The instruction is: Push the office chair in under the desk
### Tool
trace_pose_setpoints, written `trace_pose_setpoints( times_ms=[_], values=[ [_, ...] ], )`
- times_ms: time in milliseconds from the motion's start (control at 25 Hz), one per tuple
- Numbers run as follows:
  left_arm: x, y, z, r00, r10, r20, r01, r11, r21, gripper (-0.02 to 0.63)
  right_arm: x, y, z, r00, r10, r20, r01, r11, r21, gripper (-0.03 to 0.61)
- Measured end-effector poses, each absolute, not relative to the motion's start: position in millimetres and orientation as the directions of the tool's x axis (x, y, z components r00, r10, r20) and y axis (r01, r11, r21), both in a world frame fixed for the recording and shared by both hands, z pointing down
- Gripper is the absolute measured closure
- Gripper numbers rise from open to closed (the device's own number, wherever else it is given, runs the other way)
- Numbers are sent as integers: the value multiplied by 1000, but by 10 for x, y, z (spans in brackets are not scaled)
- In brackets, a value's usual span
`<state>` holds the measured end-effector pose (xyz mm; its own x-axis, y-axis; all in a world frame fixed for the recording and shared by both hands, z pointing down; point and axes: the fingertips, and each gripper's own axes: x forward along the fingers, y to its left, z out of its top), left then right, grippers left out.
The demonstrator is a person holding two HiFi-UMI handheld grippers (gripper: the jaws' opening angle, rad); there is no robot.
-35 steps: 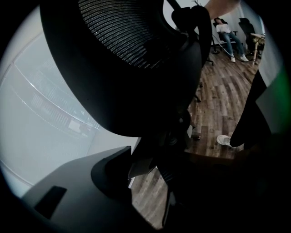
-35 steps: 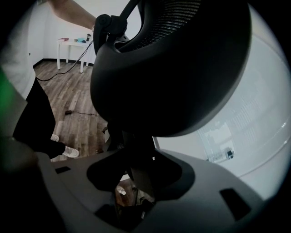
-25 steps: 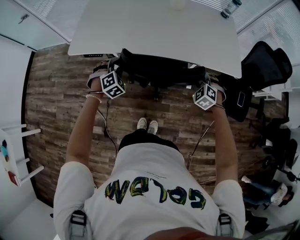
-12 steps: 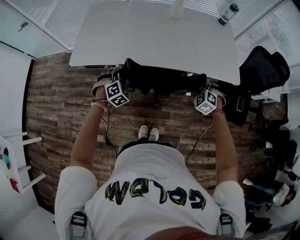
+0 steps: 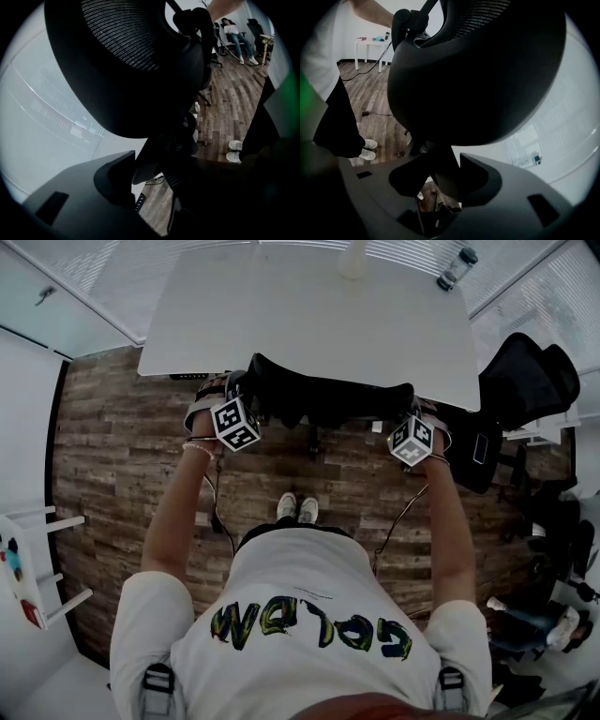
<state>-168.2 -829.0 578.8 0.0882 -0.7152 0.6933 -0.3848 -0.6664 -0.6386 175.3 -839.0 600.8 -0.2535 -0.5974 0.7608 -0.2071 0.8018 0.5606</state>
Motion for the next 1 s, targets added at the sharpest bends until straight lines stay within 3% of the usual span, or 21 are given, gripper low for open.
trace_pose_setpoints(
  times_ms=[240, 520, 720, 1000],
  values=[
    [-1664, -8258, 5791, 94, -708, 700, -389, -673, -629, 449, 1760, -8404, 5999, -261, -602, 755, -219, 798, 561, 374],
    [-1720, -8148, 5706, 112, -744, 659, -451, -629, -633, 422, 1759, -8335, 5847, -280, -660, 697, -359, 745, 562, 331],
    [-1704, -7912, 5525, 126, -784, 608, -557, -563, -611, 426, 1818, -8186, 5519, -294, -714, 635, -482, 685, 547, 402],
    [-1471, -7601, 5067, 246, -827, 506, -782, -478, -400, 500, 1851, -7884, 5136, -325, -755, 570, -659, 613, 436, 459]
  ],
)
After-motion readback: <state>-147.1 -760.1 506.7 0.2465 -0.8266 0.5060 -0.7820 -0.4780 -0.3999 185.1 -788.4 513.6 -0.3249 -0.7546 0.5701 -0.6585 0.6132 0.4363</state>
